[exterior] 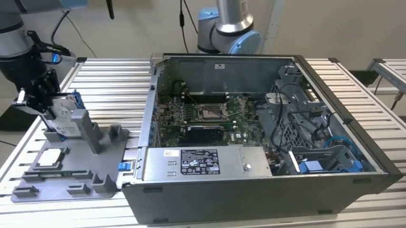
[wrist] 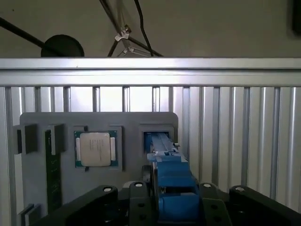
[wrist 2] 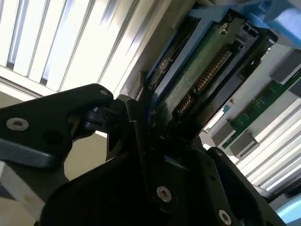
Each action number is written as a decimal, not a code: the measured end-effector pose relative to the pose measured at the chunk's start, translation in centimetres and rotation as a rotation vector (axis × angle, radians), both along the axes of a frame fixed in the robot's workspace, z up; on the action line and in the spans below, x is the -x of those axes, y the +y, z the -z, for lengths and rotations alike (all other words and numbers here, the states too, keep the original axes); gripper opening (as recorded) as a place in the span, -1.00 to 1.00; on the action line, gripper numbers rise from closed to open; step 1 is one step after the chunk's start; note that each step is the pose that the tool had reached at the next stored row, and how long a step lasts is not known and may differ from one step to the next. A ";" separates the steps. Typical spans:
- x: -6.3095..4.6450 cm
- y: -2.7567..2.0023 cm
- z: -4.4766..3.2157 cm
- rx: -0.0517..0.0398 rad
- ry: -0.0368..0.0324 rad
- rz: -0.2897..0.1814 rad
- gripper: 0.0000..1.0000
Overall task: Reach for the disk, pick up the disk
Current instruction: 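Pick up the disk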
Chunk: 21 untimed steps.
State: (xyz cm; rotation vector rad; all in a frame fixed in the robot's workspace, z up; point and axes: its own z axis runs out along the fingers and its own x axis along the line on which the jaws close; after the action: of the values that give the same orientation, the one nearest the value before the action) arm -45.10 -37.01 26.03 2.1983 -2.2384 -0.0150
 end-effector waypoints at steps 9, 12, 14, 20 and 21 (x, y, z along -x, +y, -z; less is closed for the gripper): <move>0.0 -0.01 -0.16 0.0010 0.0018 0.000 -1.00; 0.0 -0.01 -0.29 0.0012 0.0023 0.000 -1.00; 0.0 -0.01 -0.49 0.0010 0.0019 0.000 -1.00; 0.0 -0.01 -1.45 0.0010 0.0018 0.000 -1.00; 0.0 -0.01 -1.68 0.0010 0.0019 0.000 -1.00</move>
State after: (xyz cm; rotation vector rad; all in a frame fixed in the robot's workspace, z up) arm -45.12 -37.03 27.70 2.1969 -2.2368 -0.0160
